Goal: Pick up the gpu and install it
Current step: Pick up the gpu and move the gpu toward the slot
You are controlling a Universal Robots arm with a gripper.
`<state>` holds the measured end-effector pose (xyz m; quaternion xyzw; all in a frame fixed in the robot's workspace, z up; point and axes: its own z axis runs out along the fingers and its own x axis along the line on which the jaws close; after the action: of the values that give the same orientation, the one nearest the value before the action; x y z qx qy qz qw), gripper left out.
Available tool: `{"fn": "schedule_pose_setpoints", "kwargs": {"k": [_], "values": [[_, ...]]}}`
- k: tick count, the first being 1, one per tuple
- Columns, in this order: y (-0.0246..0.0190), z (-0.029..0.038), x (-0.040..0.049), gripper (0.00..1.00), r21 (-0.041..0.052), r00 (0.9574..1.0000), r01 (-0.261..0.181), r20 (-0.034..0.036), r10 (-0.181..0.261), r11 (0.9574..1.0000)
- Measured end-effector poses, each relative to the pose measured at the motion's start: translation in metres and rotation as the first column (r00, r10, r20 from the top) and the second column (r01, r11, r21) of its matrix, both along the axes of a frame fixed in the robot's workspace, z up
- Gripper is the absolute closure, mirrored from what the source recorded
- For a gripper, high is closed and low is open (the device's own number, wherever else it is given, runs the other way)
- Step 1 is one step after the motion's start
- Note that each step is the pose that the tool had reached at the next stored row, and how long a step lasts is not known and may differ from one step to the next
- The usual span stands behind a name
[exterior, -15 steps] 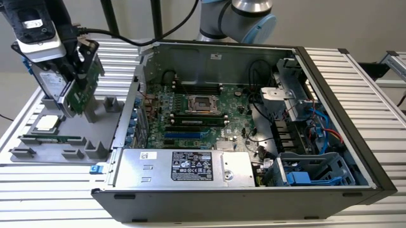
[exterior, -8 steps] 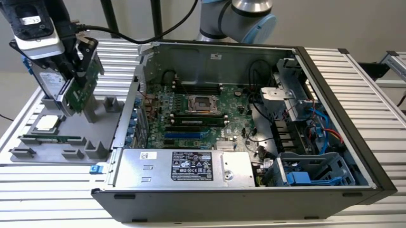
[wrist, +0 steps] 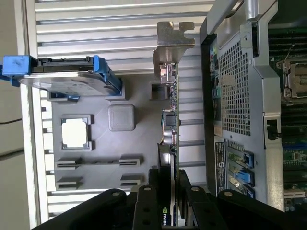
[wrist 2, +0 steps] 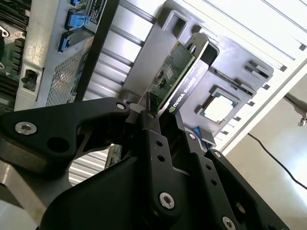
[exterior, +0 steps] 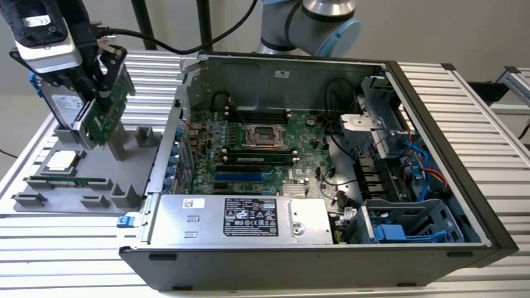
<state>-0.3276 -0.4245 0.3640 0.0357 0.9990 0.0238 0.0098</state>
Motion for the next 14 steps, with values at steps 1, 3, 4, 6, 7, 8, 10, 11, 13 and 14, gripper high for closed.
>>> {"fn": "schedule_pose_setpoints", "kwargs": {"k": [1, 3, 4, 6, 7, 8, 10, 11, 13, 14], "values": [[0.0000, 0.0009, 0.0000, 1.00, 0.0000, 1.0000, 0.000, -0.0001, 0.000, 1.0000], [0.0000, 0.0029, 0.0000, 1.00, 0.0000, 1.0000, 0.000, 0.0000, 0.000, 1.0000], [0.0000, 0.0040, 0.0000, 1.00, 0.0000, 1.0000, 0.000, 0.0000, 0.000, 1.0000], [0.0000, 0.0059, 0.0000, 1.00, 0.0000, 1.0000, 0.000, 0.0000, 0.000, 1.0000], [0.0000, 0.0066, 0.0000, 1.00, 0.0000, 1.0000, 0.000, -0.0001, 0.000, 1.0000], [0.0000, 0.0074, 0.0000, 1.00, 0.0000, 1.0000, 0.000, 0.0000, 0.000, 1.0000], [0.0000, 0.0090, 0.0000, 1.00, 0.0001, 1.0000, 0.000, 0.0001, 0.000, 1.0000], [0.0000, 0.0098, 0.0000, 1.00, 0.0000, 1.0000, 0.000, 0.0000, 0.000, 1.0000], [0.0000, 0.0114, 0.0000, 1.00, 0.0000, 1.0000, 0.000, 0.0000, 0.000, 1.0000], [0.0000, 0.0122, 0.0000, 1.00, 0.0000, 1.0000, 0.000, 0.0000, 0.000, 1.0000]]}}
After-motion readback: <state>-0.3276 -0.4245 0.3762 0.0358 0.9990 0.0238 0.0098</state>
